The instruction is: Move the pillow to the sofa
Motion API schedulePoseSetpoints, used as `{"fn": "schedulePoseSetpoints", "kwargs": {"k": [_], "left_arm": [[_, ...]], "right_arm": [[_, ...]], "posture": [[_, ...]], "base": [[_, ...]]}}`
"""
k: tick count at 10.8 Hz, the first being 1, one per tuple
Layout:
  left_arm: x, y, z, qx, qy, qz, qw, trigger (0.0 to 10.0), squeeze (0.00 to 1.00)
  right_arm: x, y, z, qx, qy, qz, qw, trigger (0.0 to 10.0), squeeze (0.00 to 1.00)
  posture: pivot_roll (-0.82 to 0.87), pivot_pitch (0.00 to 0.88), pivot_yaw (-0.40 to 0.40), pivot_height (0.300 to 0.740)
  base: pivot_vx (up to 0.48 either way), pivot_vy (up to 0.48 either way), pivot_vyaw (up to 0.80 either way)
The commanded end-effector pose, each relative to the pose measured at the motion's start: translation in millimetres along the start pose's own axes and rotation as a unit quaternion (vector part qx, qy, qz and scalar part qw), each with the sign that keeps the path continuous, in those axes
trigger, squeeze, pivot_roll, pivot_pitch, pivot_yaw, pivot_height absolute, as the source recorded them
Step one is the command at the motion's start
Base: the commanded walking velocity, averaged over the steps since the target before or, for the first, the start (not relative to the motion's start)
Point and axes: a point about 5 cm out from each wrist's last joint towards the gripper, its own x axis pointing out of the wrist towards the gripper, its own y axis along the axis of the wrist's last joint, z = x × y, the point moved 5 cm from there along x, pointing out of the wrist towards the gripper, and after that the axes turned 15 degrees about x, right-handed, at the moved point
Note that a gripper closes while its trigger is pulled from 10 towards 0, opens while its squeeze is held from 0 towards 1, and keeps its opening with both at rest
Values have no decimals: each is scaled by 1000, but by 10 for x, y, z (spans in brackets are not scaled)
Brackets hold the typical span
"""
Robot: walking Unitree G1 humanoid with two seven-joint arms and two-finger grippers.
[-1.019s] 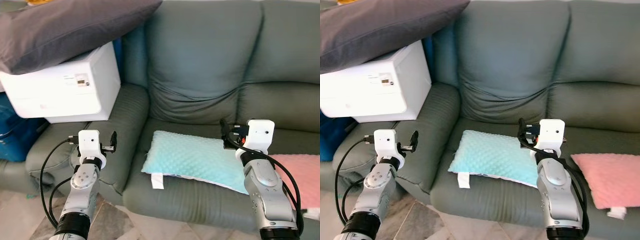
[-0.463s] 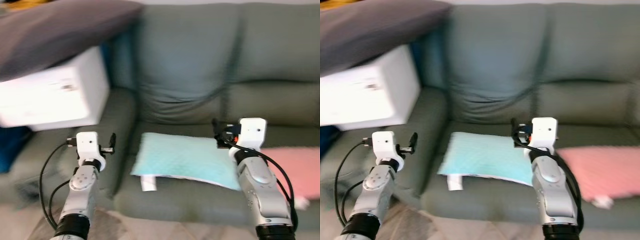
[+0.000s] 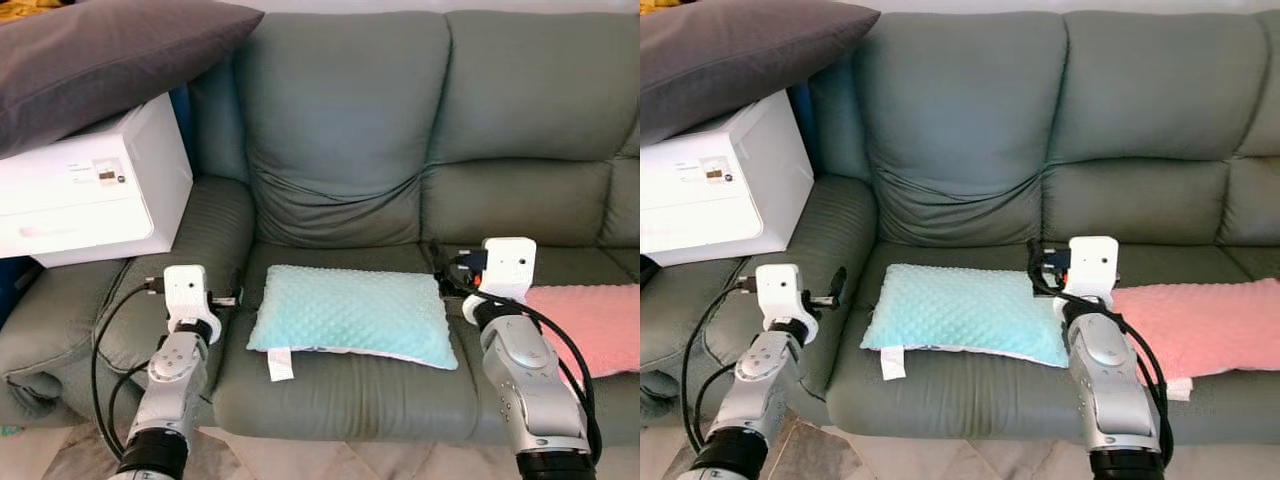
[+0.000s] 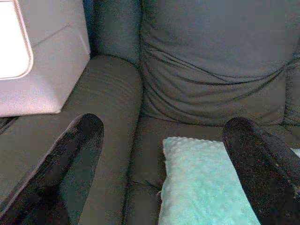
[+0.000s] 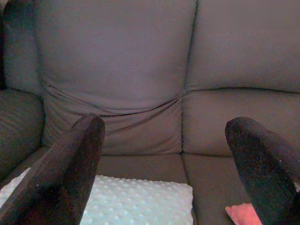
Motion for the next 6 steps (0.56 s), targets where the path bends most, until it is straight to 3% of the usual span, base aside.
{"fn": "schedulePoseSetpoints", "kwargs": {"k": [1, 4, 6], "left_arm": [[1, 7, 5, -3, -4, 0, 1000, 10000, 0], [-12, -13, -10, -4, 1, -5, 1000, 10000, 0], [-19, -51, -2, -4, 2, -13, 1000, 10000, 0]], "right_arm": [[2, 9, -15, 0, 4, -2, 1000, 10000, 0], [5, -3, -32, 2, 7, -4, 1000, 10000, 0], [-6, -11, -60, -3, 16, -3, 1000, 10000, 0]], "posture": [[-278, 0, 37, 740], [-271, 0, 32, 740], [-272, 0, 32, 740]], "base": [[0, 0, -800], [0, 0, -800], [0, 0, 0]]}}
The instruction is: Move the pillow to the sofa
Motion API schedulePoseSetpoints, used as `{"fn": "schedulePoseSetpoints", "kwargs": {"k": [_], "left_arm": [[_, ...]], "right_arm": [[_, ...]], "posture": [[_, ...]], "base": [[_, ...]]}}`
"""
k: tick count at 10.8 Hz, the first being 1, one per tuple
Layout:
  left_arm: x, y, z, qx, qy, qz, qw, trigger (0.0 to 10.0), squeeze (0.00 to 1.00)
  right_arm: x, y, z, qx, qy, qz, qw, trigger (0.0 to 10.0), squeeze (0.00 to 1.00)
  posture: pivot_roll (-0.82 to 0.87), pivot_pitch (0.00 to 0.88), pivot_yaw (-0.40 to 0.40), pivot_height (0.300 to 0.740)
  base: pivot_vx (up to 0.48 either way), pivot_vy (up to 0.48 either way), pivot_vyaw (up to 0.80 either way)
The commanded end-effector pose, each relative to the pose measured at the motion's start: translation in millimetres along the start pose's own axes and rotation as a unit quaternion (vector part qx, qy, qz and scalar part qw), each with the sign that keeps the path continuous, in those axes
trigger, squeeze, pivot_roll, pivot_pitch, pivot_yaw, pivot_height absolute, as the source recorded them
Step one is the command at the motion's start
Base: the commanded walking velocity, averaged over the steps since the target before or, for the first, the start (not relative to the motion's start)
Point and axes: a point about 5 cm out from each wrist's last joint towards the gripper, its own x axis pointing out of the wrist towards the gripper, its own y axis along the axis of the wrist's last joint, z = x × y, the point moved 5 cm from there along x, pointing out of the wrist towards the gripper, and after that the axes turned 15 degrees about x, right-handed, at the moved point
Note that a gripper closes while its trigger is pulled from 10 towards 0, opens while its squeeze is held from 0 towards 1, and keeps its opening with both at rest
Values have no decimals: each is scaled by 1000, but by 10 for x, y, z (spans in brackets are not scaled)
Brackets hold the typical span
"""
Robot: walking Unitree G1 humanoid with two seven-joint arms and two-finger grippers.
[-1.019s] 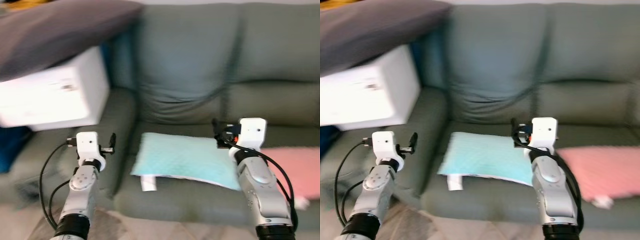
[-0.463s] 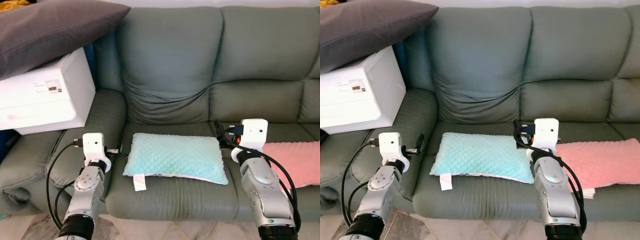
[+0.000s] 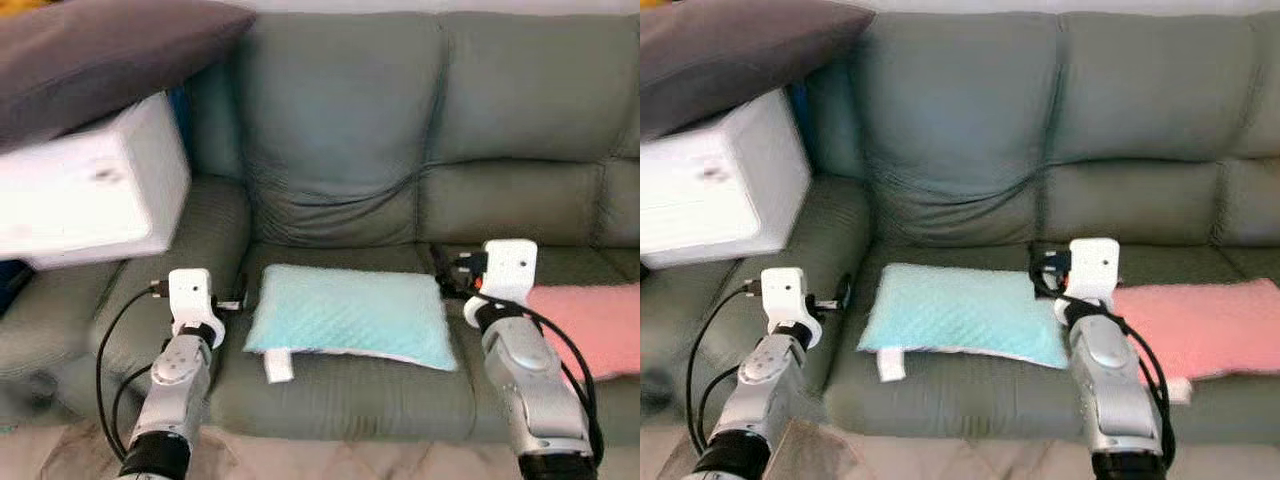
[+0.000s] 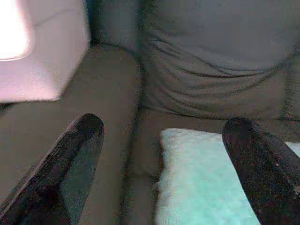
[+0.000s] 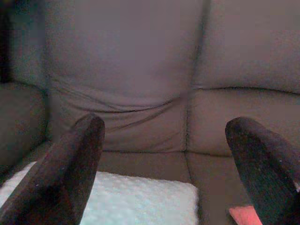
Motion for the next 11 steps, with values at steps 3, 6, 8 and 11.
{"fn": "schedulePoseSetpoints", "kwargs": {"k": [3, 6, 8, 11], "left_arm": [[-11, -1, -8, -5, 1, -1, 1000, 10000, 0], [-12, -2, 15, -3, -2, -2, 1000, 10000, 0], [-3, 4, 3, 0, -1, -2, 1000, 10000, 0], [-6, -2, 7, 1, -3, -3, 1000, 10000, 0]], "right_arm": [[-7, 3, -64, -1, 12, 0, 1000, 10000, 0], [-21, -6, -48, -2, 11, -2, 1000, 10000, 0], [-15, -6, -53, -3, 11, -2, 1000, 10000, 0], [-13, -5, -44, -3, 9, -1, 1000, 10000, 0]], "posture": [[-276, 0, 30, 740], [-278, 0, 31, 740], [-278, 0, 32, 740], [-280, 0, 37, 740]], "base": [[0, 0, 0], [-270, 0, 0], [-332, 0, 0], [-333, 0, 0]]}}
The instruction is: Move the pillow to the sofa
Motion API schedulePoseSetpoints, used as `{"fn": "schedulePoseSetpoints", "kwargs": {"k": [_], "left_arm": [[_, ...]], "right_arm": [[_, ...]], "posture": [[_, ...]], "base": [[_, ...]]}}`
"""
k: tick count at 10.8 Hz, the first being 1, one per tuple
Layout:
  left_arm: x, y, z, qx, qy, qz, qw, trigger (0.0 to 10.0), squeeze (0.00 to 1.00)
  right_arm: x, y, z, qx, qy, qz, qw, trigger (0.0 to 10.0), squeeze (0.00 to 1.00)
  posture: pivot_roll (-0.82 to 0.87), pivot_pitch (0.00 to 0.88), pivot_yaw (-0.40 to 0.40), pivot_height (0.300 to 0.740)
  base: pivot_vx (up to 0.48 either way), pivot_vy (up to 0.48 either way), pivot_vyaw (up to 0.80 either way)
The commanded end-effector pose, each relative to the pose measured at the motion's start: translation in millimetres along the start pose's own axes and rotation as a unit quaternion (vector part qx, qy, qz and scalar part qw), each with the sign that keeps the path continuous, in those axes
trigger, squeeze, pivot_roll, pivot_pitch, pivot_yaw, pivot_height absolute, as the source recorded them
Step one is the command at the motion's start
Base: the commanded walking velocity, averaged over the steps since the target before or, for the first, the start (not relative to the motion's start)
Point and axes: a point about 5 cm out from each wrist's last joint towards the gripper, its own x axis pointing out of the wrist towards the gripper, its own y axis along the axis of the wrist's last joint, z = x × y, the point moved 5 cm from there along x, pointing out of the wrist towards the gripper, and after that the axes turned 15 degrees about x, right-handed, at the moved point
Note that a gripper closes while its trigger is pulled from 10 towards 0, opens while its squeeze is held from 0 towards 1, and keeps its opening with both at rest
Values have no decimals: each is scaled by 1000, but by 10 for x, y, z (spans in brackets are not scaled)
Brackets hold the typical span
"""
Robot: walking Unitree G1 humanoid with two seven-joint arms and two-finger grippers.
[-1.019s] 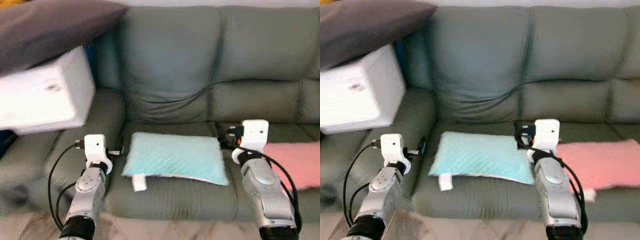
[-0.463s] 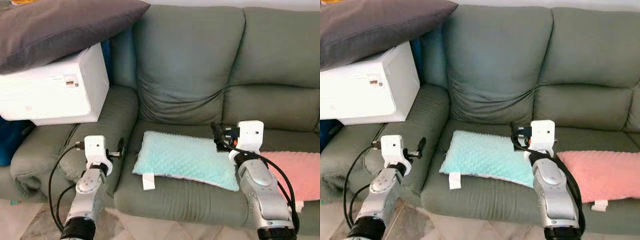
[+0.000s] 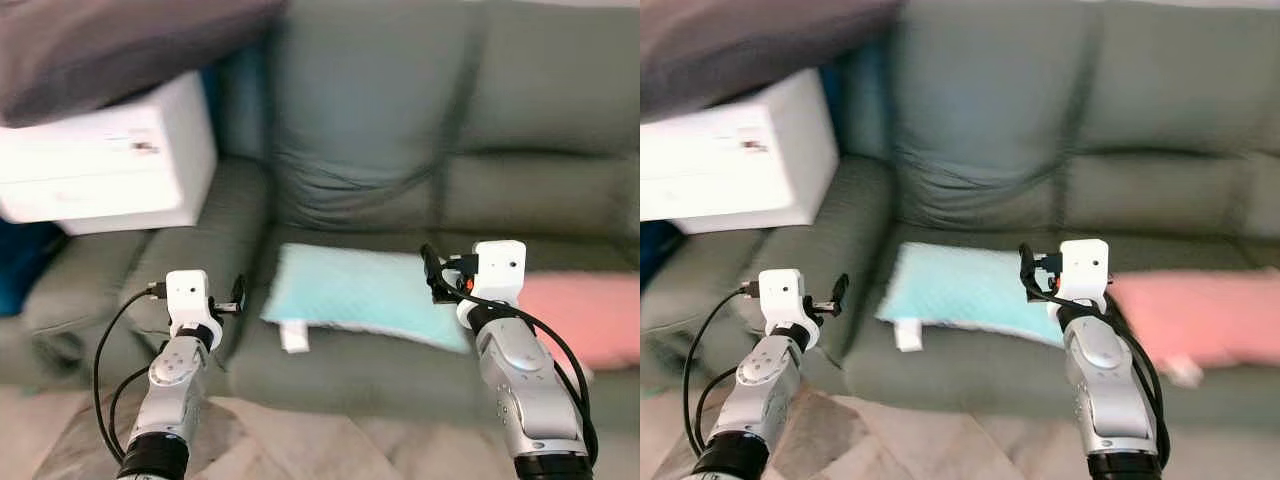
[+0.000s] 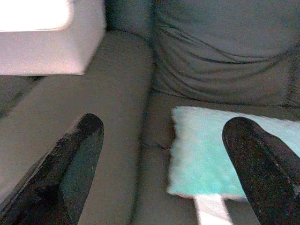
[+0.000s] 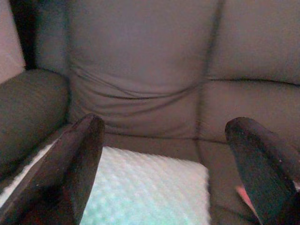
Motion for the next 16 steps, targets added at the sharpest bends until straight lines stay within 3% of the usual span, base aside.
{"fn": "schedulePoseSetpoints", "kwargs": {"k": [1, 14, 16], "left_arm": [[-1, 12, 5, 1, -1, 0, 1000, 10000, 0], [-12, -17, -25, -2, 3, -7, 1000, 10000, 0], [-19, -8, -5, 4, -5, 0, 1000, 10000, 0]], "right_arm": [[-10, 22, 10, 0, -1, 3, 1000, 10000, 0], [21, 2, 14, 10, -5, -1, 1000, 10000, 0], [20, -13, 17, 14, -8, -5, 1000, 10000, 0]], "posture": [[-280, 0, 37, 740], [-270, 0, 32, 740], [-271, 0, 32, 740]], "base": [[-337, 0, 0], [-339, 0, 0], [0, 0, 0]]}}
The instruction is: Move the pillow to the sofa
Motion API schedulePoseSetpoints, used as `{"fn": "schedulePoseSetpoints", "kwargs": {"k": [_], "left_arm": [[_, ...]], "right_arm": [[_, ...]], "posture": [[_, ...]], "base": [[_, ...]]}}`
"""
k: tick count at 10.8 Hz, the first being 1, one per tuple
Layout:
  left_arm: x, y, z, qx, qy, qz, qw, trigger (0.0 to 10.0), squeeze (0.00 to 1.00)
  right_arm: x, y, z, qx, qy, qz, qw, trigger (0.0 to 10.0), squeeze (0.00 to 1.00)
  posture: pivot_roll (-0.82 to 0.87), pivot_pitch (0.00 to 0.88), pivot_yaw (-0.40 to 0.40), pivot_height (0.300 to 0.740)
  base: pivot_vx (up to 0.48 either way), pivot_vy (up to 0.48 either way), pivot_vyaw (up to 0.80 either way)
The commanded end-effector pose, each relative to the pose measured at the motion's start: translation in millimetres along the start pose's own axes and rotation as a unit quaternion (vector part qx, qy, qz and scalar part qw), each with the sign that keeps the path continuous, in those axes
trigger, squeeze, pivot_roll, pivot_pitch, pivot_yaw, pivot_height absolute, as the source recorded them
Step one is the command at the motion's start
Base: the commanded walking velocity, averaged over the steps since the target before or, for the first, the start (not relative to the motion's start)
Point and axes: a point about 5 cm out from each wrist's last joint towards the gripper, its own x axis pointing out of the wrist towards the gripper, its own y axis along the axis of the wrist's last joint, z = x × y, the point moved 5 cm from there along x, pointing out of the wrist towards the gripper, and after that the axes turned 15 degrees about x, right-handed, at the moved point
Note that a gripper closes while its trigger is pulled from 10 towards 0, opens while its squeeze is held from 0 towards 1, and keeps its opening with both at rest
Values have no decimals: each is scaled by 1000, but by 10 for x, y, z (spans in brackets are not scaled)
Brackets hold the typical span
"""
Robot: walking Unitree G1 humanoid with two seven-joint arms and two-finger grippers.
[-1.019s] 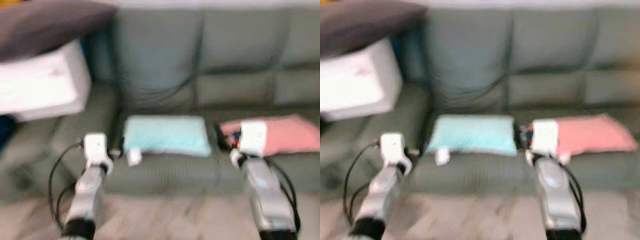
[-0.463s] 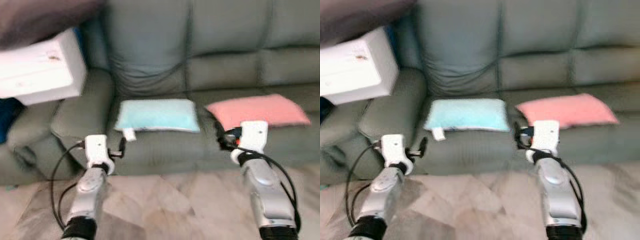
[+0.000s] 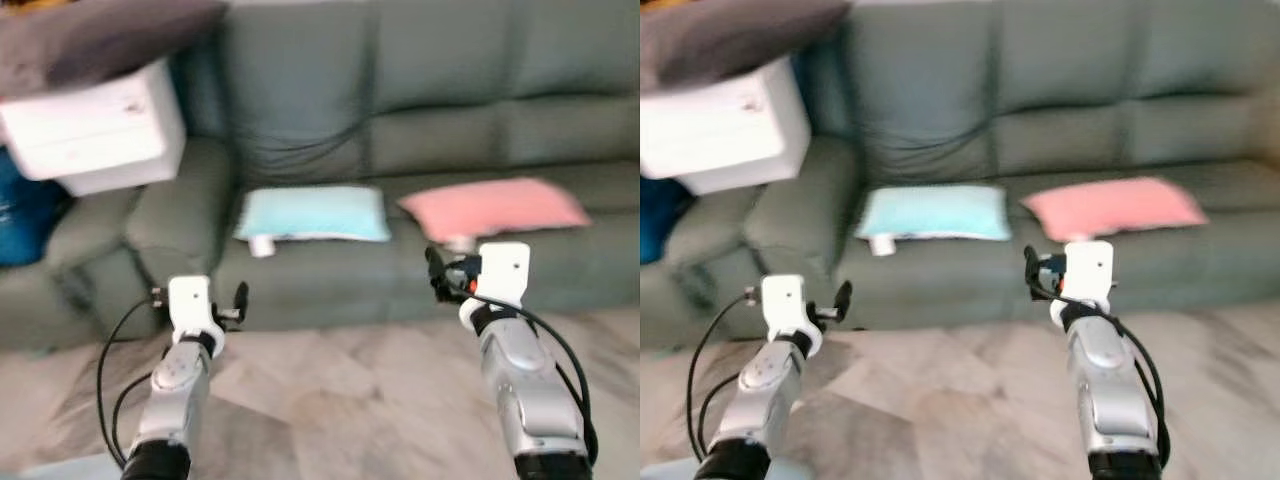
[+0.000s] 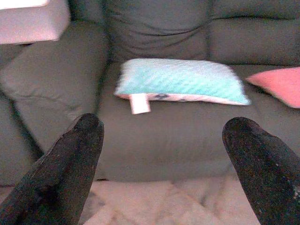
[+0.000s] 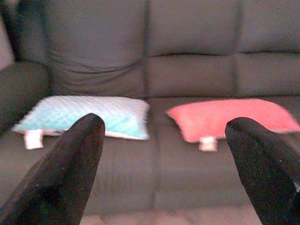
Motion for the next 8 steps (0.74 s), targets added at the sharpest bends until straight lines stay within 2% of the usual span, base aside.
{"fn": "schedulePoseSetpoints", "kwargs": {"k": [1, 8], "left_arm": [[13, 48, -20, 10, -5, 10, 1000, 10000, 0], [22, 102, 112, -1, -44, 25, 999, 10000, 0]], "right_arm": [[8, 13, -40, 3, 5, 0, 1000, 10000, 0], [7, 11, -21, 1, 3, -2, 1000, 10000, 0]], "posture": [[-276, 0, 34, 740], [-283, 0, 34, 740]], "base": [[0, 0, -800], [0, 0, -800]]}}
